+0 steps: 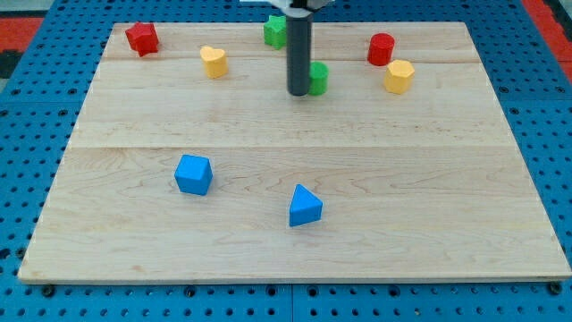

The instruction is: Push the red star to the center left

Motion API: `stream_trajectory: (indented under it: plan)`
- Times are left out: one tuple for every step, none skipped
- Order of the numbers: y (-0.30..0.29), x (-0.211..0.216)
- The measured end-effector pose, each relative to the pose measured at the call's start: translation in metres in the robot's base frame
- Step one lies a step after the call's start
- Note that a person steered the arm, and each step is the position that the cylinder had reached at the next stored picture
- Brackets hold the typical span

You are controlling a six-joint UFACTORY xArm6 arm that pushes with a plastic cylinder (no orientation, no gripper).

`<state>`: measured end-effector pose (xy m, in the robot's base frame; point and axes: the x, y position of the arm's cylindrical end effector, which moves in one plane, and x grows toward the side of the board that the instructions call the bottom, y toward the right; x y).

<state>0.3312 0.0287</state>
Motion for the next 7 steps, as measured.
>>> stream_trajectory:
  plan:
    - [0.030,-0.031]
    - [0.077,-0.026]
    - [0.074,-0.033]
    - [0.061,-0.057]
    - [0.061,-0.080]
    - [0.075,-0.092]
    - [0.094,-0.091]
